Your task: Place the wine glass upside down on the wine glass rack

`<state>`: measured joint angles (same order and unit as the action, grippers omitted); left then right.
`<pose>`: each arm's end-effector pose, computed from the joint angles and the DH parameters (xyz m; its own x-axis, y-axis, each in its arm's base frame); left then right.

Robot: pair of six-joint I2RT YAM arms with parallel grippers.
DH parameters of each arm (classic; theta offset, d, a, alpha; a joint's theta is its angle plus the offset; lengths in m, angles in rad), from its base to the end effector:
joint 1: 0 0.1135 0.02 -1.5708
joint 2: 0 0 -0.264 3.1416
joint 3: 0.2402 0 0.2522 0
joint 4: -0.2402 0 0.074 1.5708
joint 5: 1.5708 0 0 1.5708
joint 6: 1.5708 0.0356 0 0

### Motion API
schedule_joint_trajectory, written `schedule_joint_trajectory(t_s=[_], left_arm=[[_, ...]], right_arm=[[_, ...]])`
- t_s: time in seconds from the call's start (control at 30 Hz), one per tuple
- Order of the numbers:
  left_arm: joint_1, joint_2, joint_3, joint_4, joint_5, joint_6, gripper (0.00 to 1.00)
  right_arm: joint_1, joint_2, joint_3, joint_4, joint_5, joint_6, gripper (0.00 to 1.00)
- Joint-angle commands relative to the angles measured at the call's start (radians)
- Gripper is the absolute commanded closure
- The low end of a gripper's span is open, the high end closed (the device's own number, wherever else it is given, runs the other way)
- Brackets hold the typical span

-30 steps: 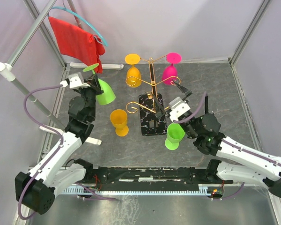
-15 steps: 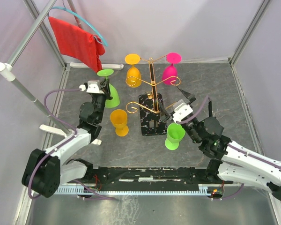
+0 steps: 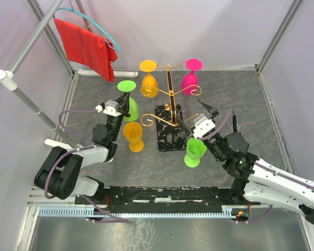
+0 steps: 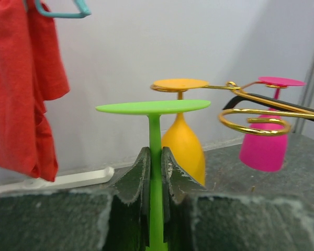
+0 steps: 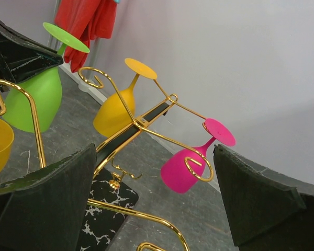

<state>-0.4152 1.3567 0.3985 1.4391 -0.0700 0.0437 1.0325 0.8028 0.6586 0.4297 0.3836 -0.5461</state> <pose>0.2306 -0.0989 0.2562 0.4380 -0.1454 -0.8871 0.3268 0.9451 0.0064 0.1090 0.1566 0.3577 0.4413 -0.2004 -0.8747 -0.4481 0.7953 -0.4083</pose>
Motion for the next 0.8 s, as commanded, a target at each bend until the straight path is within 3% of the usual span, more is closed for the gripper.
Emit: schedule_joint_trajectory(t_s=[0.0,0.3,0.77], left_arm=[[-0.048,0.019,-0.007,0.185,0.071,0.083,0.97],[-0.14,0.059,-0.048,0.286,0.049,0.144,0.97],[-0.206,0.113,-0.007,0.29,0.087,0.181,0.97]], right_arm=[[0.005,-0.018,-0.005,0.041,0.007,0.01,0.0],[0.006,-0.017,-0.02,0.049,0.005,0.006,0.0],[0.006,-0.006,-0.027,0.053,0.021,-0.023,0.0]])
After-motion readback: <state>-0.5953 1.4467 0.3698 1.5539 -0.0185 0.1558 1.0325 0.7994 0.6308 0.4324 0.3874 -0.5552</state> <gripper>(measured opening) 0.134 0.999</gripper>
